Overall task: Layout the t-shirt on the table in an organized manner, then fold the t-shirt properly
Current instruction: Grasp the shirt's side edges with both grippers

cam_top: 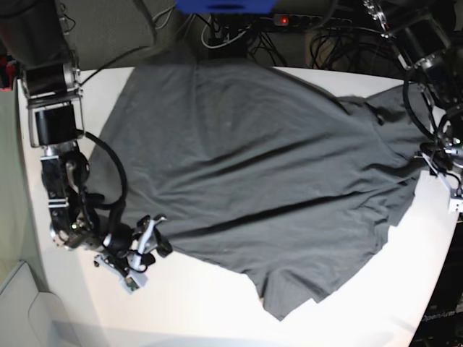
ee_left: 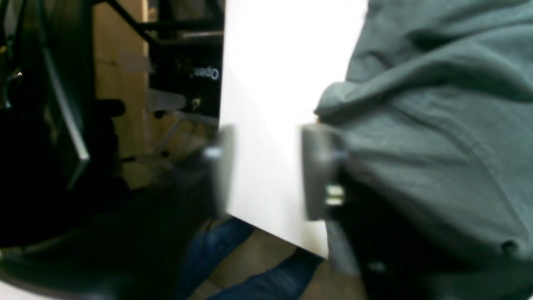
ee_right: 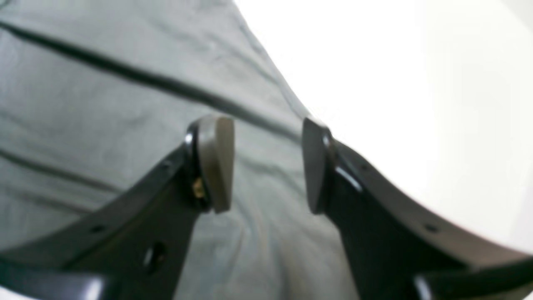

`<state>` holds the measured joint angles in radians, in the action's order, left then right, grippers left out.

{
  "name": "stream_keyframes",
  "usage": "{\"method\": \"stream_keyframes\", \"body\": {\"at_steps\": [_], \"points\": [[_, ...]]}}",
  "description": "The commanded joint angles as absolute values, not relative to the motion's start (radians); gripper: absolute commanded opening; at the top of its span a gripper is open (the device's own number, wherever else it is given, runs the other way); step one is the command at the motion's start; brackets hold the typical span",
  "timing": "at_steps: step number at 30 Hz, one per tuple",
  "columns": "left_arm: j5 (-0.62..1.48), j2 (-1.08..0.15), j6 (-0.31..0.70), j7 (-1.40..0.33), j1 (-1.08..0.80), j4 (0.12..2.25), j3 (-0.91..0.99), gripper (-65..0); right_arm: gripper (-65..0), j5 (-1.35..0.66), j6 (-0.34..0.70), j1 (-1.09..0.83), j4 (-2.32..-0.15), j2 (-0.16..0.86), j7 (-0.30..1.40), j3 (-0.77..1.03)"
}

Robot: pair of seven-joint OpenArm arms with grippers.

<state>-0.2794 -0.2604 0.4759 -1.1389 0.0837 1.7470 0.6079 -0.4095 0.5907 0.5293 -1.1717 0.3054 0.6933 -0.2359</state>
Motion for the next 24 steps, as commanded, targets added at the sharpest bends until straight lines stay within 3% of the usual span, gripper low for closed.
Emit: {"method": "stream_keyframes", "body": {"at_steps": [1,3,5,11,19,24], "points": [[-0.285,-0.265,0.47,-1.13,0.099,1.776,0.621,-28.2,-36.8,-0.426,0.595,0.581,-1.171,0.306,0.668,-0.229],[-0.285,-0.255,0.47,-1.122,0.099,1.776,0.659,-22.2,-36.7,-0.426,0.595,0.61,-1.127,0.275,0.67,-0.229],[-0.28,-0.242,0.469,-1.121,0.104,1.77,0.697,-20.2,-36.7,-0.426,0.595,0.647,-1.063,0.251,0.667,-0.229],[-0.278,-0.229,0.467,-1.118,0.107,1.682,0.723,-19.8,-36.6,-0.424,0.595,0.796,-0.789,0.182,0.645,-0.278],[-0.285,-0.183,0.464,-1.055,0.101,1.61,0.725,-19.8,-36.5,-0.426,0.595,0.819,-0.615,0.17,0.409,-0.464],[-0.28,-0.17,0.464,-1.041,0.101,1.531,0.725,-19.7,-28.5,-0.426,0.595,0.799,-0.618,0.182,0.384,-0.49]]}}
